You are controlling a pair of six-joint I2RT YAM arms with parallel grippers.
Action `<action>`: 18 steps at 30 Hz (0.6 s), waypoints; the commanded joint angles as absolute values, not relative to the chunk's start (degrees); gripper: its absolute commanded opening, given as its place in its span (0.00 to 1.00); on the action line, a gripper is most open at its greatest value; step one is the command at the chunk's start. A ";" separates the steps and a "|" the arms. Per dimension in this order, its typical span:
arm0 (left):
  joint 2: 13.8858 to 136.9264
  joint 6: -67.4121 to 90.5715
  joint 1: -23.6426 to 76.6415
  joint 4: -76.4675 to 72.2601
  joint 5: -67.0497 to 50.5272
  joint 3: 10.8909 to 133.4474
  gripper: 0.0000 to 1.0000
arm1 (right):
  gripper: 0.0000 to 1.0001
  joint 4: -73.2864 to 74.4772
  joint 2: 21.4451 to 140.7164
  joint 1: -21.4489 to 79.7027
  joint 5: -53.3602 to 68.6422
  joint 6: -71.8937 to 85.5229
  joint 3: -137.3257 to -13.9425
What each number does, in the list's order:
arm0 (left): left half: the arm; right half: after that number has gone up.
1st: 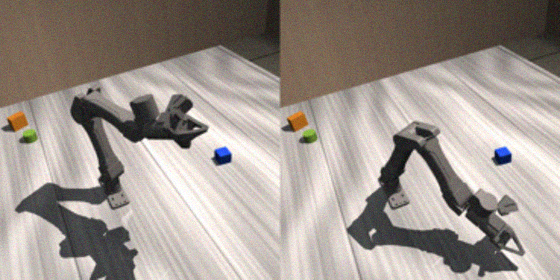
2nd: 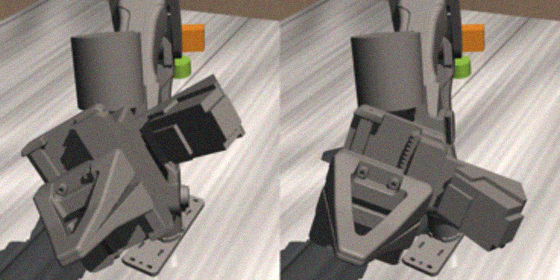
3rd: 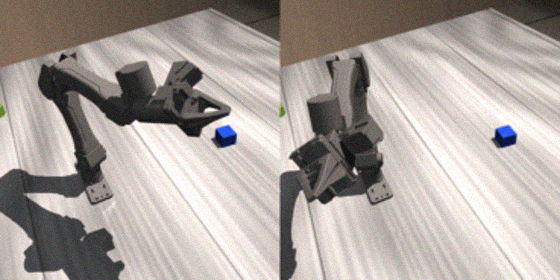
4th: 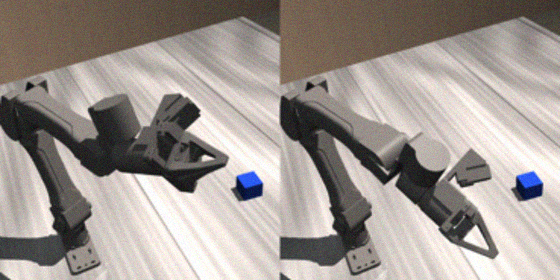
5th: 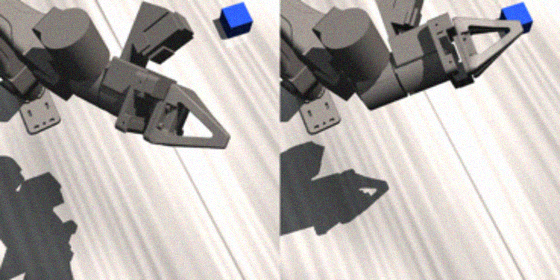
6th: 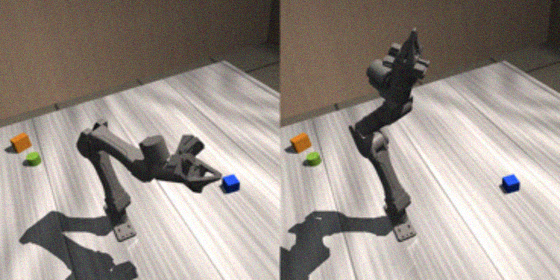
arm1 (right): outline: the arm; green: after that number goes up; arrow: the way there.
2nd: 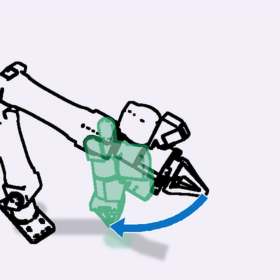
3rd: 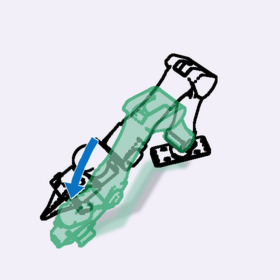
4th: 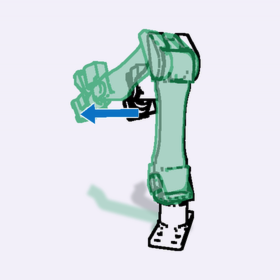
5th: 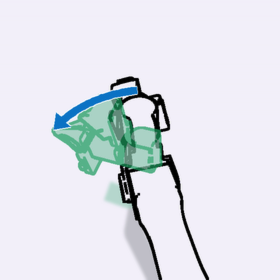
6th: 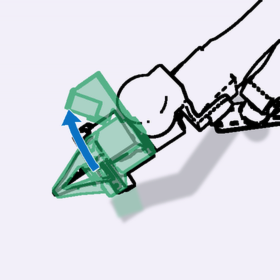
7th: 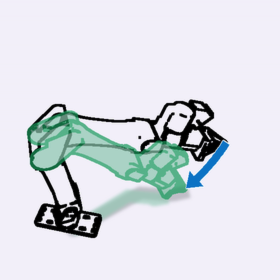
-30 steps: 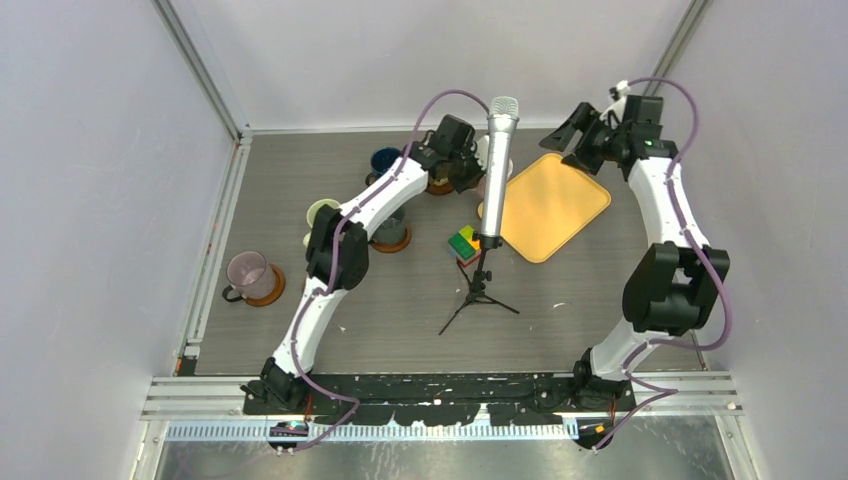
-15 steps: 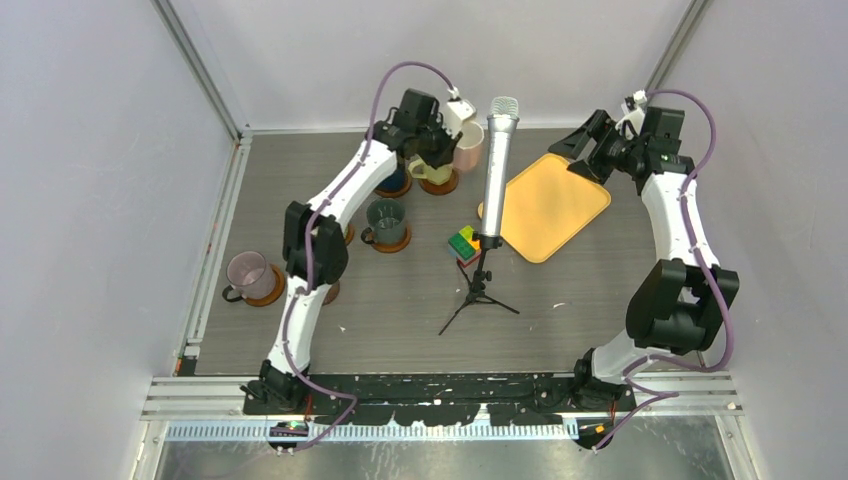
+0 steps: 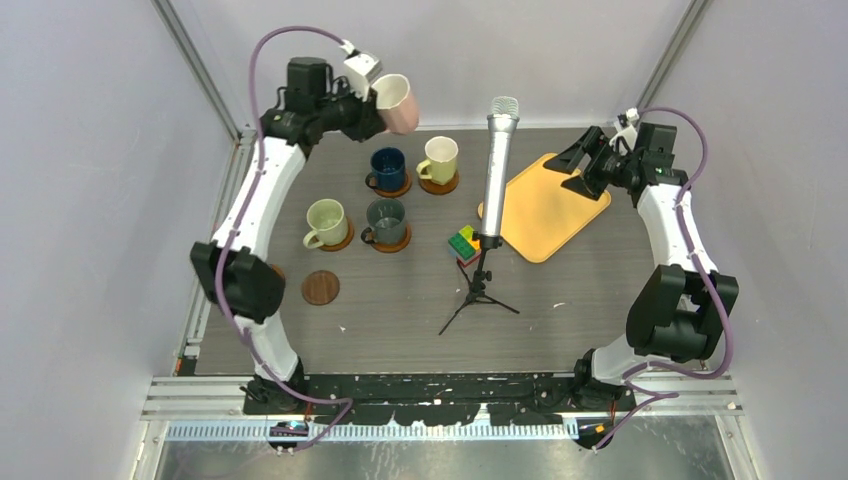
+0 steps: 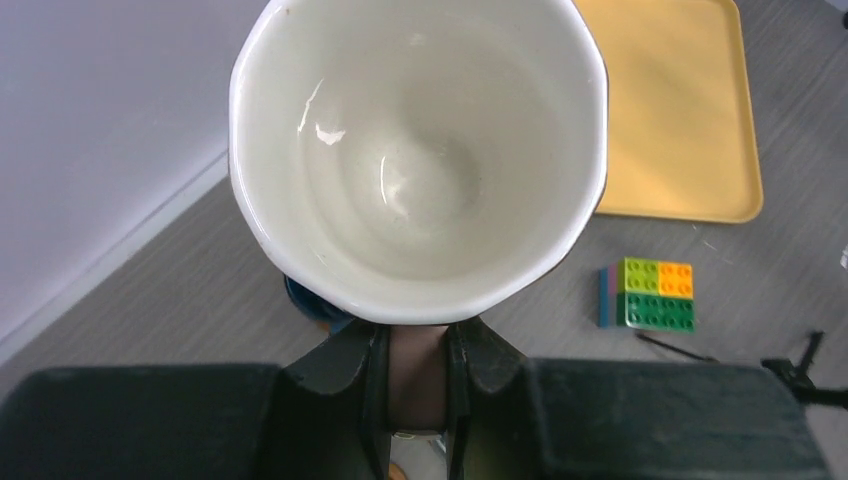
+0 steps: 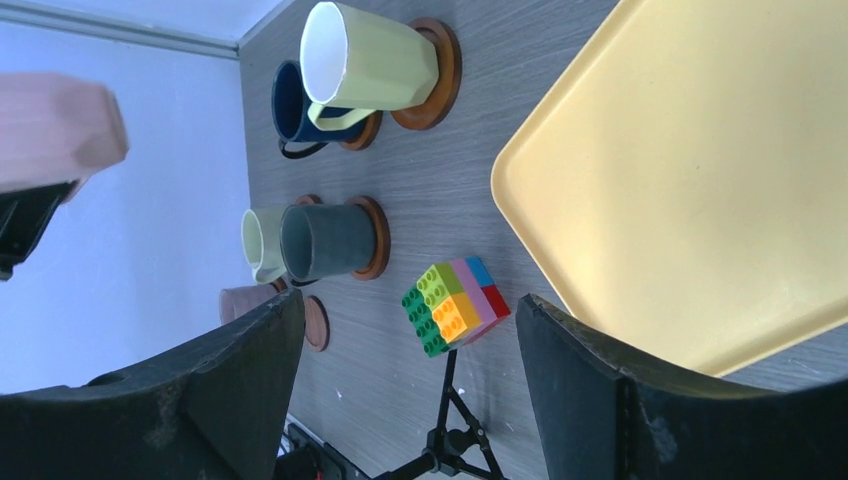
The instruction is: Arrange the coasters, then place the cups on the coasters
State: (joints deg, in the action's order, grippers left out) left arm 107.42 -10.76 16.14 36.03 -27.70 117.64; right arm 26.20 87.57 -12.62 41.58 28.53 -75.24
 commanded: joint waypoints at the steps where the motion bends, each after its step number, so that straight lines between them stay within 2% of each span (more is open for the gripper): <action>1: 95.10 -9.63 11.80 32.03 -36.22 108.08 0.00 | 0.82 24.94 85.85 -12.75 43.41 27.57 -73.77; 7: 79.78 -18.26 0.59 37.00 -43.83 89.99 0.00 | 0.82 25.18 85.39 -12.73 43.85 26.46 -69.99; 11: 70.22 -26.45 -7.81 46.31 -49.05 80.38 0.00 | 0.82 25.61 85.15 -12.74 44.24 26.10 -68.70; 18: 60.21 -49.87 -22.07 62.85 -54.33 66.79 0.00 | 0.82 28.10 84.37 -12.65 42.61 22.82 -68.08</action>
